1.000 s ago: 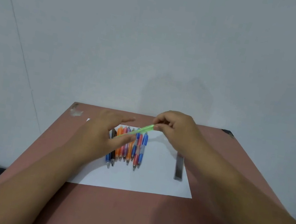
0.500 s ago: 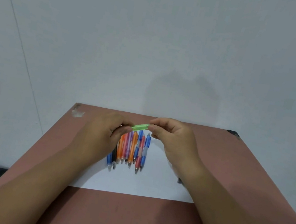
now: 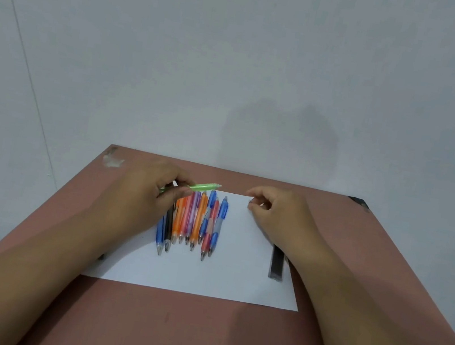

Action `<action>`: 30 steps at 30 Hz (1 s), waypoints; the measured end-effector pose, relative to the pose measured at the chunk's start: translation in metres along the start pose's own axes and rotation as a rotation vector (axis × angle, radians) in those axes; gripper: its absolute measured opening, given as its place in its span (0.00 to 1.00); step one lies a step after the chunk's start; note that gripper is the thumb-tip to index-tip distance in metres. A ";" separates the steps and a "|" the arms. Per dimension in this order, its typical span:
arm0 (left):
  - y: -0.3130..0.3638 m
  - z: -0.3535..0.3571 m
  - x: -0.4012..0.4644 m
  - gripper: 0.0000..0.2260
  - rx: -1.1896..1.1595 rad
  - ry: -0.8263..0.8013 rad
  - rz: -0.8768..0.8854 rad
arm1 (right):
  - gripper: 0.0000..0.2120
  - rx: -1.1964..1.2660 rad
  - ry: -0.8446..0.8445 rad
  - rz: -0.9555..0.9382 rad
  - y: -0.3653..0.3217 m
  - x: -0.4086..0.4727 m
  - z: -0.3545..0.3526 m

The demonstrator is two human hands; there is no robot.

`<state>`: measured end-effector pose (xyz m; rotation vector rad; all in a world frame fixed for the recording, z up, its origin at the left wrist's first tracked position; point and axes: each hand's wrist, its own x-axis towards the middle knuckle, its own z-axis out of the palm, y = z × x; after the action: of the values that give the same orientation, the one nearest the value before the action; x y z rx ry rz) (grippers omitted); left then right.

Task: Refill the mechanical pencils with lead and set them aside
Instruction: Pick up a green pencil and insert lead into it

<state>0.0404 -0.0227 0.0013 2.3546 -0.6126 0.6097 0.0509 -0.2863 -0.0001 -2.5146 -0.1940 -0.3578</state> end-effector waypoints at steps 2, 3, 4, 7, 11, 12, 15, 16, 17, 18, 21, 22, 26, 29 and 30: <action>-0.003 0.002 0.001 0.18 0.007 -0.007 -0.007 | 0.16 -0.007 -0.012 -0.006 0.000 0.001 0.002; -0.005 0.002 0.001 0.15 0.016 -0.013 -0.011 | 0.18 0.003 -0.013 -0.009 0.000 0.002 0.004; -0.007 0.004 0.001 0.11 0.018 -0.019 -0.017 | 0.21 0.015 -0.012 -0.010 0.001 0.003 0.005; -0.012 0.008 0.001 0.07 0.011 -0.051 -0.016 | 0.25 0.009 -0.020 -0.018 0.004 0.006 0.008; -0.014 0.009 0.002 0.13 -0.016 -0.075 -0.026 | 0.24 -0.026 -0.036 -0.028 0.006 0.007 0.009; -0.014 0.009 0.002 0.13 -0.020 -0.078 -0.030 | 0.23 -0.021 -0.041 -0.025 0.006 0.007 0.009; -0.014 0.009 0.002 0.13 -0.023 -0.083 -0.033 | 0.22 -0.013 -0.048 -0.017 0.006 0.006 0.009; -0.014 0.009 0.002 0.12 -0.025 -0.083 -0.032 | 0.22 -0.010 -0.045 -0.013 0.006 0.005 0.008; -0.013 0.009 0.002 0.11 -0.027 -0.084 -0.032 | 0.21 -0.003 -0.038 -0.009 0.006 0.004 0.006; -0.013 0.009 0.002 0.10 -0.031 -0.083 -0.030 | 0.19 0.012 -0.025 -0.008 0.005 0.003 0.004; -0.013 0.009 0.002 0.06 -0.035 -0.078 -0.026 | 0.12 0.101 0.042 -0.056 -0.002 0.000 -0.001; -0.013 0.009 0.002 0.05 -0.037 -0.075 -0.027 | 0.10 0.143 0.048 -0.076 -0.007 -0.002 -0.002; -0.011 0.009 0.002 0.05 -0.035 -0.070 -0.013 | 0.06 0.328 -0.006 -0.107 -0.022 -0.012 -0.001; -0.012 0.009 0.001 0.08 -0.040 -0.062 0.010 | 0.04 0.359 -0.025 -0.113 -0.028 -0.015 0.001; -0.012 0.009 0.001 0.09 -0.036 -0.061 0.013 | 0.03 0.365 -0.027 -0.113 -0.029 -0.015 0.001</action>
<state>0.0508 -0.0202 -0.0097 2.3447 -0.6617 0.5300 0.0307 -0.2626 0.0103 -2.1542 -0.3775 -0.3022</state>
